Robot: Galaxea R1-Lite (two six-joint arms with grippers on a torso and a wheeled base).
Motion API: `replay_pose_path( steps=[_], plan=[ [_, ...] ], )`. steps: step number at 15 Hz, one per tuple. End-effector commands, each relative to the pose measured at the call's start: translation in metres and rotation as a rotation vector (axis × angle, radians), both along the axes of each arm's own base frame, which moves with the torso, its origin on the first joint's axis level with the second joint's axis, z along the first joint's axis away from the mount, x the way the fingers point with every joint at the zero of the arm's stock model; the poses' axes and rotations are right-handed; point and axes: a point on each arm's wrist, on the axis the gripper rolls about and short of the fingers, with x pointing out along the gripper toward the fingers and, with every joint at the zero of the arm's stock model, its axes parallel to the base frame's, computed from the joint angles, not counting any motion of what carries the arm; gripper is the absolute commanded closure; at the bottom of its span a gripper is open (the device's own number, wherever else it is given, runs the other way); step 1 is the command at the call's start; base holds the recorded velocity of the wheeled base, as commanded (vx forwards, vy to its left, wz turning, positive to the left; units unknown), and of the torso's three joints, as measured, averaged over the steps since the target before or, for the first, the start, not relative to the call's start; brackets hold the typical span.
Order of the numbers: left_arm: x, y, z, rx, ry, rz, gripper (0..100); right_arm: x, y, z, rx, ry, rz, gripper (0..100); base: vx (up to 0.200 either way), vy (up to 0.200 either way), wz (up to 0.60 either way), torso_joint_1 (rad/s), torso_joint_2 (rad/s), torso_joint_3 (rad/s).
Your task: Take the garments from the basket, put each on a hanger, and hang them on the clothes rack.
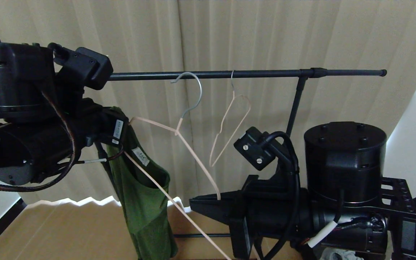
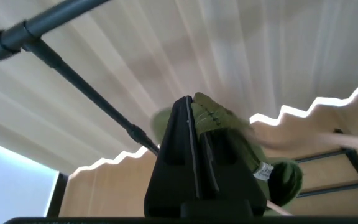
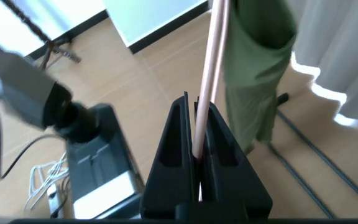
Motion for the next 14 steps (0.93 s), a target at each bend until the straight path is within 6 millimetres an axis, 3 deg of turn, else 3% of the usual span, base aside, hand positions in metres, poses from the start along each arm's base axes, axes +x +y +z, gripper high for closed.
replay_pose_path(
  steps=[1,6,14],
  plan=[
    [-0.012,-0.004,0.007,-0.014,-0.026,-0.031,100,0.004,0.004,-0.004,-0.010,0.006,-0.001,100,0.000,0.000,0.00,0.000,0.00,0.000],
    [-0.027,-0.009,0.017,-0.036,-0.060,-0.085,100,0.015,0.004,-0.011,-0.029,0.009,-0.029,100,0.000,0.000,0.00,0.000,0.00,0.000],
    [-0.041,-0.029,0.025,-0.111,-0.105,-0.265,100,0.024,0.013,0.005,-0.010,-0.076,-0.006,100,0.000,0.000,0.00,0.000,0.00,0.000]
  ],
)
